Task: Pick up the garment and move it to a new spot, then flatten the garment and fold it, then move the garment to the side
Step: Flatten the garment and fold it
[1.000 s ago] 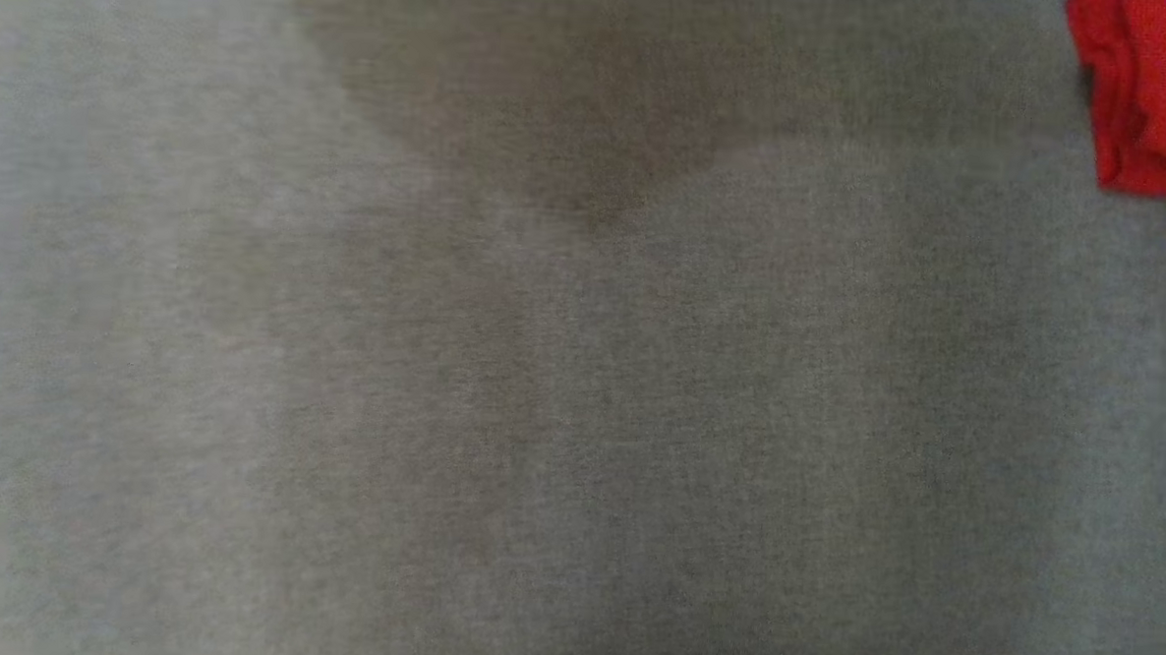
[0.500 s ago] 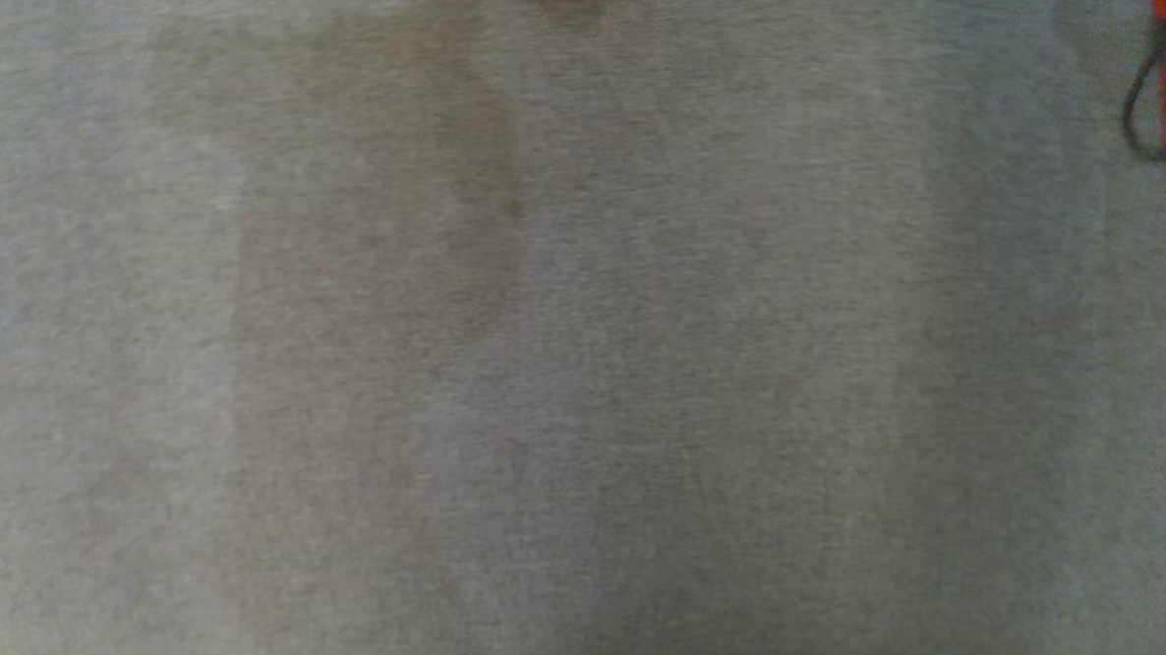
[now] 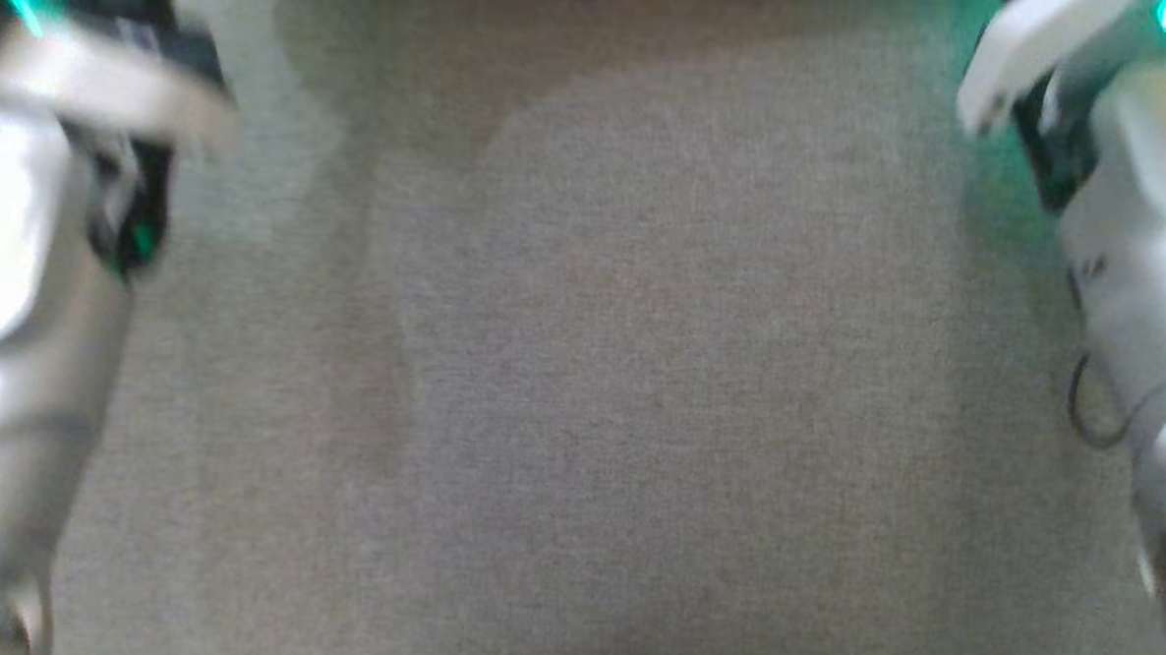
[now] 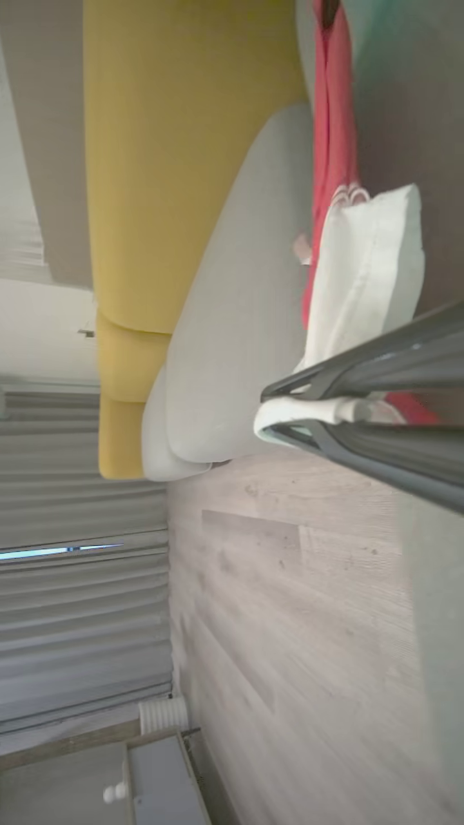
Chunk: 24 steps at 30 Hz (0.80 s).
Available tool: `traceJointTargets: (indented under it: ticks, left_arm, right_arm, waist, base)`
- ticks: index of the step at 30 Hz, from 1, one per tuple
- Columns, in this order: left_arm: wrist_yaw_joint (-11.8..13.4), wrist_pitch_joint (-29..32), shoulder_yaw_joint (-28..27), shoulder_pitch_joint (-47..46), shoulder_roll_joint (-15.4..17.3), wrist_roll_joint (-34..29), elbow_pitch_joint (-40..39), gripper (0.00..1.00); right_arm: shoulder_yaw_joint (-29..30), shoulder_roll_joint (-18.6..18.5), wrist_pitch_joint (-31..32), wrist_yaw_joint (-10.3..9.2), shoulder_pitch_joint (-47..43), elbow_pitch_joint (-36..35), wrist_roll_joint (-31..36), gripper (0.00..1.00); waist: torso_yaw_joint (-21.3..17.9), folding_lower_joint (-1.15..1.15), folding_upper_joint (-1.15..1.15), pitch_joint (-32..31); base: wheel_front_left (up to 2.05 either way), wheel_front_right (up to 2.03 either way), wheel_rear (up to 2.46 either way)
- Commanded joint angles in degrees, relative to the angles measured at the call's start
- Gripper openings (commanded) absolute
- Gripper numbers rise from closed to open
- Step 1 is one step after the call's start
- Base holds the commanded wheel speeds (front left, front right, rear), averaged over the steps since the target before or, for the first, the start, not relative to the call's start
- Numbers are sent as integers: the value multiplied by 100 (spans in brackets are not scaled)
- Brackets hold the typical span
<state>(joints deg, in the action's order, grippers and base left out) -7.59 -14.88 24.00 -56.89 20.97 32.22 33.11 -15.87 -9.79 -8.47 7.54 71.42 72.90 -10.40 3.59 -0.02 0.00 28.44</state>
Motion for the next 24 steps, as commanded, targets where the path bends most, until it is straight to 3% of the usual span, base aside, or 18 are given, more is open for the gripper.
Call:
traceJointTargets:
  ticks: [1,7,12,13,19,24]
  left_arm:
    - [10,-11,-61,265,416,112,-229,0]
    - [10,-11,687,1562,794,509,-499,0]
    - [10,43,1258,2288,1019,776,-796,0]
    - [10,80,1414,2509,1111,838,-921,0]
    - [62,192,1632,3116,1331,903,-1279,0]
    - [320,234,1625,3689,1540,1021,-1710,0]
  right_arm:
    - [-226,-17,80,-5,-286,-138,-185,0]
    - [-1199,-387,660,-5,-1337,-732,-1069,0]
    - [-1982,-1019,1334,-5,-2119,-1574,-1956,0]
    - [-2248,-1295,1589,-5,-2372,-1936,-2289,0]
    - [-2813,-1973,2221,-5,-3003,-2950,-3182,0]
    - [-3102,-2415,2621,-5,-3532,-3688,-3773,0]
  waist:
    - [177,2,0,-474]
    - [338,2,0,-1106]
    - [456,2,0,-1502]
    - [478,2,0,-1629]
    - [454,2,0,-1962]
    - [362,2,0,-2301]
  base:
    - [0,0,0]
    - [0,0,0]
    - [0,0,0]
    - [0,0,0]
    - [0,0,0]
    - [0,0,0]
